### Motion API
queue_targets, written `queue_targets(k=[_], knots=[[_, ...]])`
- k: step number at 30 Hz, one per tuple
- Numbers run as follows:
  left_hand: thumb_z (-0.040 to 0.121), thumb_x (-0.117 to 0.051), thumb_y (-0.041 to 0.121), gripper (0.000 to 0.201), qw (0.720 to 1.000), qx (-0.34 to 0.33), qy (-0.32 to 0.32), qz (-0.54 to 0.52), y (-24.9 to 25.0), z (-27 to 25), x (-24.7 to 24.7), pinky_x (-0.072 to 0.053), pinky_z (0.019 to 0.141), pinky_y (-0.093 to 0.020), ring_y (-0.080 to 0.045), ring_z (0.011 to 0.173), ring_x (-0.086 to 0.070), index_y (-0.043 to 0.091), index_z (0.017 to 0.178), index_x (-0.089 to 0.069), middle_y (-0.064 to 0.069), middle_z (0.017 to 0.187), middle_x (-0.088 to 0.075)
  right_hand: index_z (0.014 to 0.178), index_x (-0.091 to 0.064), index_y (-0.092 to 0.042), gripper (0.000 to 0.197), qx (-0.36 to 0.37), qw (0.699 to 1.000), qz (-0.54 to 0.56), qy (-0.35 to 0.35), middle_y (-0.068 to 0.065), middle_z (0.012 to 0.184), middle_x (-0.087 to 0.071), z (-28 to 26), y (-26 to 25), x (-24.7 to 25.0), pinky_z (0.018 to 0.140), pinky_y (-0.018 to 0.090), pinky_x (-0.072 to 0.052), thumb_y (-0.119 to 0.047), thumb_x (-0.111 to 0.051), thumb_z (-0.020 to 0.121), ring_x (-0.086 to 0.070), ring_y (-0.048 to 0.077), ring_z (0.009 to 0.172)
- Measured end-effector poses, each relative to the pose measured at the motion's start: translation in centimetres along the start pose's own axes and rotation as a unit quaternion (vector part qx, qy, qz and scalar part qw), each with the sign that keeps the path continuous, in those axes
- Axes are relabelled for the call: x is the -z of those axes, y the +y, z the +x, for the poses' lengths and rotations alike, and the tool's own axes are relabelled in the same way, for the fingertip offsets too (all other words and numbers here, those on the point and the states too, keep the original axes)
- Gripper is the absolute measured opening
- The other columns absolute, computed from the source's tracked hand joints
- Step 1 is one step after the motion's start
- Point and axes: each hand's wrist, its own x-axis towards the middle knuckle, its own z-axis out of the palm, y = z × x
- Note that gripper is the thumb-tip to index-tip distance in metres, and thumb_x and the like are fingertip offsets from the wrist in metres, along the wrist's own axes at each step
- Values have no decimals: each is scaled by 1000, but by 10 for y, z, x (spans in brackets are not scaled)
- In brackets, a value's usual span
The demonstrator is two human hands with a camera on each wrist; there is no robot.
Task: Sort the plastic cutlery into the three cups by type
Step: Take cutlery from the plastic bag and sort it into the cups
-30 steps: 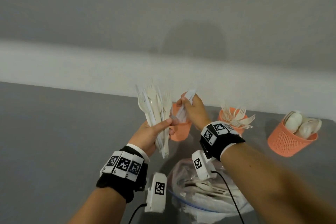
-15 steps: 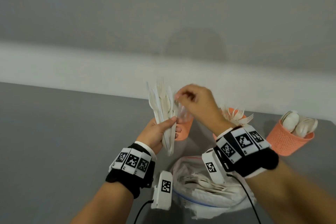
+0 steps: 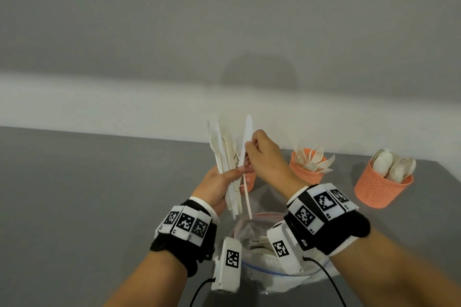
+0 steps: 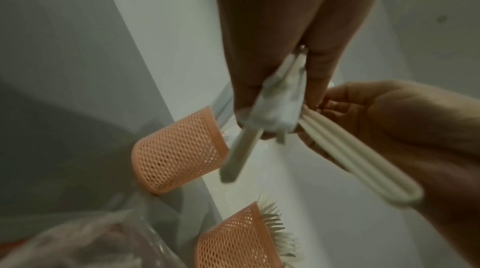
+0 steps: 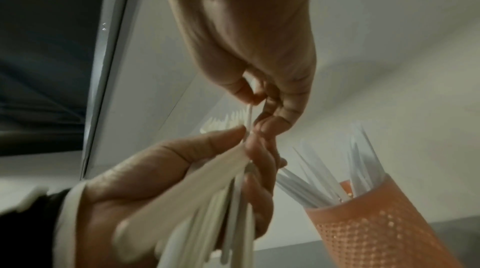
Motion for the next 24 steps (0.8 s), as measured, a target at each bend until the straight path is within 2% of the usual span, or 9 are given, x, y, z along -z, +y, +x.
queue_targets(k=[2,7,11,13,15,17,19,22,24], knots=[[91,-47,1,18,1000,8,-5,-8,0,0,0,-49,61,-28,-16,61,-58,2,103,-59,-8,74,-63,88,-37,-9,13,11,1000,-22,-3,19,83,-59,-1,-3,4,72,45,-54,-16,-35,98,-60,32,71],[93,-46,6,21,998,28,-16,-60,3,1,1,-58,61,-25,-14,62,-68,7,105,-63,-6,77,-69,96,-36,-8,13,47,997,-63,-27,22,94,-64,-1,-8,10,77,48,-53,-18,-31,100,-64,36,83],[93,-47,7,13,998,28,61,-9,5,8,3,-52,56,-27,-11,50,-61,6,98,-58,-2,59,-66,102,-37,-9,10,1,984,177,35,13,82,-63,0,-8,12,66,34,-57,-15,-28,101,-64,24,70],[92,-50,6,7,991,28,124,42,3,13,6,-48,58,-31,-12,47,-55,6,94,-56,-2,56,-59,108,-40,-11,13,17,975,213,56,4,72,-54,1,-6,14,56,29,-51,-15,-29,101,-56,18,60],[91,-50,3,12,984,6,155,85,1,16,6,-44,56,-30,-12,47,-48,7,100,-55,-5,62,-52,108,-47,-12,15,40,981,188,31,5,68,-51,3,-4,10,51,31,-44,-22,-41,98,-49,14,58],[90,-48,1,17,977,-31,163,134,-1,19,1,-42,52,-25,-10,46,-46,9,104,-56,-1,60,-51,102,-56,-12,23,50,991,120,-9,14,76,-61,1,-2,2,64,42,-51,-31,-59,89,-55,16,66],[93,-44,2,18,969,-67,142,191,0,18,-8,-41,46,-17,-1,43,-49,9,105,-57,4,56,-52,97,-59,-13,31,37,997,65,-32,6,81,-64,0,0,-6,72,36,-52,-34,-72,78,-58,15,73],[91,-41,-5,29,966,-93,113,212,0,16,-13,-42,45,-9,0,55,-54,9,114,-53,3,71,-58,89,-58,-15,22,24,999,46,-12,-4,72,-58,3,3,-13,65,24,-46,-23,-74,76,-55,10,66],[83,-45,-15,42,968,-107,107,201,-1,15,-9,-43,48,-11,-3,59,-54,14,113,-54,5,73,-60,81,-58,-9,12,20,999,35,-2,5,71,-62,5,6,-13,67,29,-49,-17,-66,82,-59,19,67]])
